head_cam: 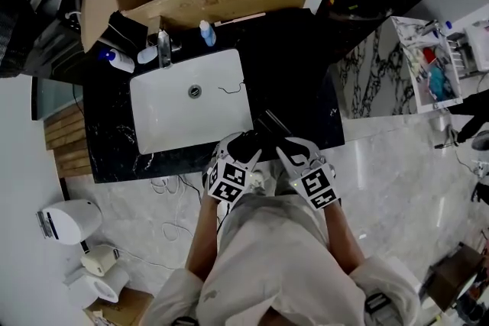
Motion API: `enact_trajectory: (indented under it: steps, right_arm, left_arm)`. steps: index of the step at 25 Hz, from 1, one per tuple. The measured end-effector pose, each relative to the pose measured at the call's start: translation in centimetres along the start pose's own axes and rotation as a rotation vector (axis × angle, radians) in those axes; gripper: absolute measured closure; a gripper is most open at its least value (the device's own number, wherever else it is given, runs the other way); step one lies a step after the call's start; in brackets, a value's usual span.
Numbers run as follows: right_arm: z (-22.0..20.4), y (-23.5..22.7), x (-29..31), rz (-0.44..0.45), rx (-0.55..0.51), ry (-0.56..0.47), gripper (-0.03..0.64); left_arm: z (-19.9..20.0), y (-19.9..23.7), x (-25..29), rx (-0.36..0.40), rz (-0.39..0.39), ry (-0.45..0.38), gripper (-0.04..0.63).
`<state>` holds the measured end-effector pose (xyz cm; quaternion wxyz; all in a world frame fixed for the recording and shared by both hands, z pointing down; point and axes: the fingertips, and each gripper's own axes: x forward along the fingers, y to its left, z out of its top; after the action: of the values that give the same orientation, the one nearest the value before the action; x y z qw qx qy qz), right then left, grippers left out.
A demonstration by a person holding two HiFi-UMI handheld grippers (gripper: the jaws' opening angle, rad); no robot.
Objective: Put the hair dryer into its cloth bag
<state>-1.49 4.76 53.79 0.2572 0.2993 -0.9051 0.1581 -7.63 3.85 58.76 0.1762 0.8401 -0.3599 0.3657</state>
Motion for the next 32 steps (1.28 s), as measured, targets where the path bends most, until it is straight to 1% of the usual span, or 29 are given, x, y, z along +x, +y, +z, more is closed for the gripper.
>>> enact_trajectory:
  steps: [4, 13, 16, 20, 22, 25, 27, 29, 32]
  right_arm:
    - [-0.2, -0.1, 0.3, 0.022, -0.011, 0.007, 0.555]
    - [-0.5, -0.8, 0.2, 0.038, -0.009, 0.01, 0.557]
    - [-0.3, -1.1, 0.2, 0.045, -0.012, 0.01, 0.557]
    - [-0.3, -1.4, 0.3, 0.054, -0.016, 0.011, 0.555]
    - [-0.3, -1.5, 0.2, 0.059, -0.021, 0.012, 0.555]
    - [-0.2, -1.6, 0.3, 0.065, -0.024, 0.014, 0.557]
    - [-0.2, -1.7, 0.4, 0.069, -0.028, 0.016, 0.557]
    - [0.0, -1.8, 0.3, 0.072, -0.032, 0.013, 0.555]
    - [0.2, -2.2, 0.1, 0.075, -0.039, 0.01, 0.557]
  left_arm:
    - [-0.7, 0.0, 0.8, 0.017, -0.002, 0.053, 0.342]
    - [-2.4, 0.0, 2.6, 0.084, 0.008, 0.191, 0.336]
    - [-2.6, 0.2, 3.0, 0.093, 0.006, 0.224, 0.336]
    - [-3.1, 0.2, 3.7, 0.088, -0.006, 0.249, 0.334]
    - [-3.2, 0.1, 4.1, 0.076, -0.026, 0.25, 0.337]
    - [-3.1, 0.0, 4.2, 0.026, -0.072, 0.232, 0.355]
    - [-3.1, -0.1, 4.1, -0.008, -0.088, 0.223, 0.372]
    - [-3.1, -0.1, 4.0, -0.027, -0.085, 0.219, 0.382]
    - [-3.0, -0.2, 4.0, -0.036, -0.077, 0.209, 0.388]
